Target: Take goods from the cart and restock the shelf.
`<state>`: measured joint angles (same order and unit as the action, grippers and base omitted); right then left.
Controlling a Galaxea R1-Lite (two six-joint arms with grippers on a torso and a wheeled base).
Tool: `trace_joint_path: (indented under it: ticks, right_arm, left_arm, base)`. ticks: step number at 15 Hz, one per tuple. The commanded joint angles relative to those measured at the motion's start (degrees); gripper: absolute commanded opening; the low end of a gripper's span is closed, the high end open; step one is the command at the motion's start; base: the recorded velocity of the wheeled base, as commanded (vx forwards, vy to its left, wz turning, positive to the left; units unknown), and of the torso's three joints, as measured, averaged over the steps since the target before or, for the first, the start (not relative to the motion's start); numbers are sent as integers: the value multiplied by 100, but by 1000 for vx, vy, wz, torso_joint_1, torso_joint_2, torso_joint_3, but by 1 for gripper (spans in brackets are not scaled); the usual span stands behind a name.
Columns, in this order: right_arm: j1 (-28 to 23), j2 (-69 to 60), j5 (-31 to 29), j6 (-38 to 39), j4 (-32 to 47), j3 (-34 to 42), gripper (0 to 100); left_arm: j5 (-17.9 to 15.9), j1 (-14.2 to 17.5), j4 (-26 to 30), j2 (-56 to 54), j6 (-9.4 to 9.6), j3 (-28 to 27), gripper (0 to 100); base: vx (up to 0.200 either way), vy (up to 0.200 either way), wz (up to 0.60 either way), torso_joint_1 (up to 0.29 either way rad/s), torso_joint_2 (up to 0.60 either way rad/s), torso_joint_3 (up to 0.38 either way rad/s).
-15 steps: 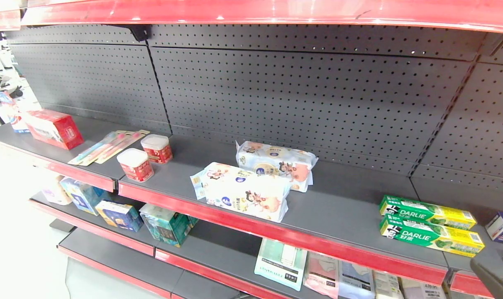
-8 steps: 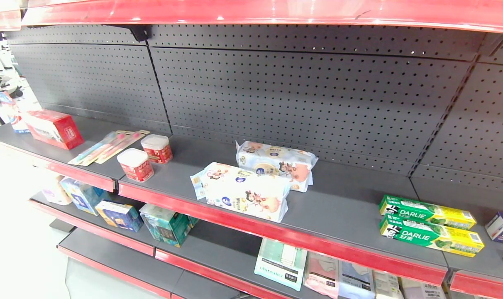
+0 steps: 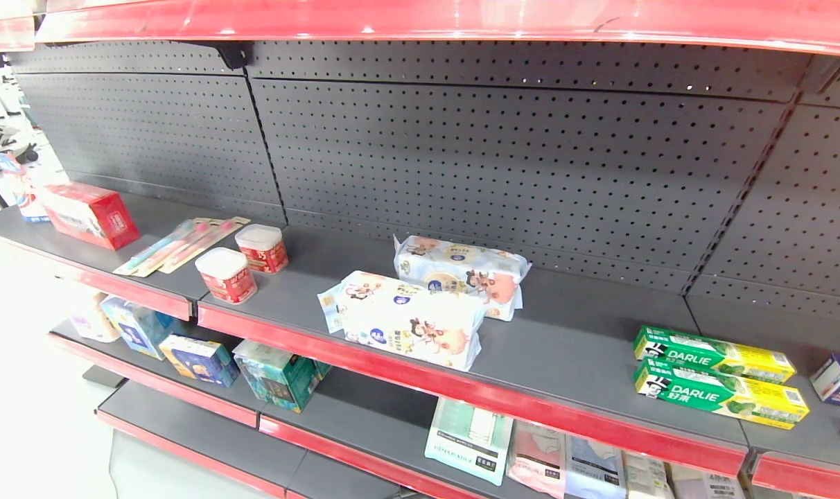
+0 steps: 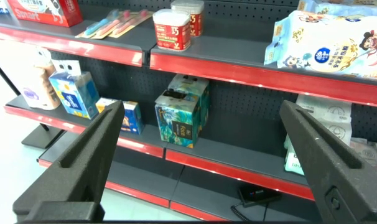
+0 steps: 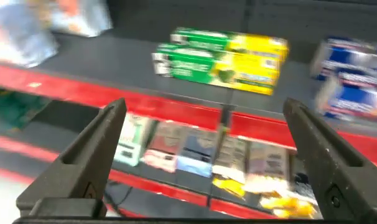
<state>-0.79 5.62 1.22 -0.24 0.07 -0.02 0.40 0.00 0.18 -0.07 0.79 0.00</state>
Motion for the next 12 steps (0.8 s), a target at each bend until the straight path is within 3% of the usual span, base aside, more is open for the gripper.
trace_joint_path:
  ticks: [1,2,12]
  right_arm:
    - [317,-123,-87,-20,1,2,100]
    - [35,-465,-148,24,10,-6,100]
    - [70,-562,-236,51,10,-6,100]
  left_arm:
    - [4,0,-1,7,0,0,100]
    - [4,0,-1,7,0,0,100]
    - [4,0,-1,25,0,0,100]
  base:
    - [0,0,0,0,0,0]
    - [0,0,0,0,0,0]
    - [0,0,0,0,0,0]
